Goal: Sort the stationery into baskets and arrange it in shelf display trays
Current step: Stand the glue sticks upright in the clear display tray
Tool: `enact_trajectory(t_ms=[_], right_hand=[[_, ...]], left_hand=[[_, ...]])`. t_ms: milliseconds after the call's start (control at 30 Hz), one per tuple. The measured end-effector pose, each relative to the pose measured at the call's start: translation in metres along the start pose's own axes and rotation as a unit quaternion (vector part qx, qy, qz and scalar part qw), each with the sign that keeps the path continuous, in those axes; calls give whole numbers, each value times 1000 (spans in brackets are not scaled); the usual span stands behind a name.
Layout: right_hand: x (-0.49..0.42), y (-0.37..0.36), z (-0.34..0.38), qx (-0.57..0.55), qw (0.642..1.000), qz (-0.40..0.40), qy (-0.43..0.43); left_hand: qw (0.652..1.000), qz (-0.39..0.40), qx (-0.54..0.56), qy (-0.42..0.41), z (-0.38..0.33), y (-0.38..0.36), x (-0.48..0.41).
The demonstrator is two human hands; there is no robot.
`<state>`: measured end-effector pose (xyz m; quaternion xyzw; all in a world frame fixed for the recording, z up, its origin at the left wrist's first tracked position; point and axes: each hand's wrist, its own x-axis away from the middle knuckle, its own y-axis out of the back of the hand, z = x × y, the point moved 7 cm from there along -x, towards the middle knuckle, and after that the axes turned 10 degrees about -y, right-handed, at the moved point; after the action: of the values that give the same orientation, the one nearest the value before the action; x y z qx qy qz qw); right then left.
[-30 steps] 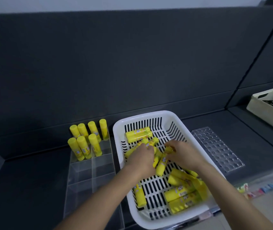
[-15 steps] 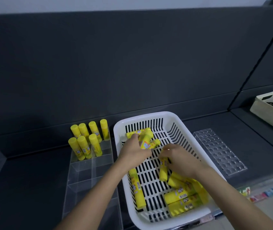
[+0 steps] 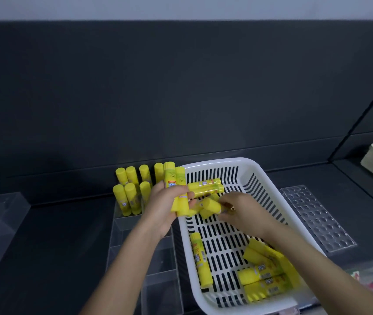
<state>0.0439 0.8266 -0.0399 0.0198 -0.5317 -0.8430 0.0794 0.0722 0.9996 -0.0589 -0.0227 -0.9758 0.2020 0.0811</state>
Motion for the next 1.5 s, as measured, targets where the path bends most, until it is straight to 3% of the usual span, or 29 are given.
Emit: enact_trajectory(t_ms=[200, 367, 600, 800, 1067, 1267, 1400, 1500], right_hand=[[-18, 13, 38, -201, 978, -49, -40], [-35, 8, 78, -283, 955, -70, -44], [-69, -10, 102, -252, 962, -90, -54], [-87, -36, 114, -73, 996, -42, -33], [-91, -48, 123, -26, 999, -12, -41], [-84, -45, 127, -11, 998, -36, -46], [-57, -34, 136, -134, 986, -84, -58], [-35, -56, 151, -289, 955, 25, -67]], left_hand=[[998, -43, -16, -52, -21, 32, 9], [995, -61, 42, -66, -37, 61, 21], [988, -101, 95, -74, -46, 98, 35], [990, -108, 48, -76, -47, 118, 46], [991, -113, 33, -57, -45, 122, 52], [990, -126, 24, -50, -45, 121, 54], [990, -126, 32, -62, -47, 117, 53], [988, -122, 70, -68, -46, 107, 51]])
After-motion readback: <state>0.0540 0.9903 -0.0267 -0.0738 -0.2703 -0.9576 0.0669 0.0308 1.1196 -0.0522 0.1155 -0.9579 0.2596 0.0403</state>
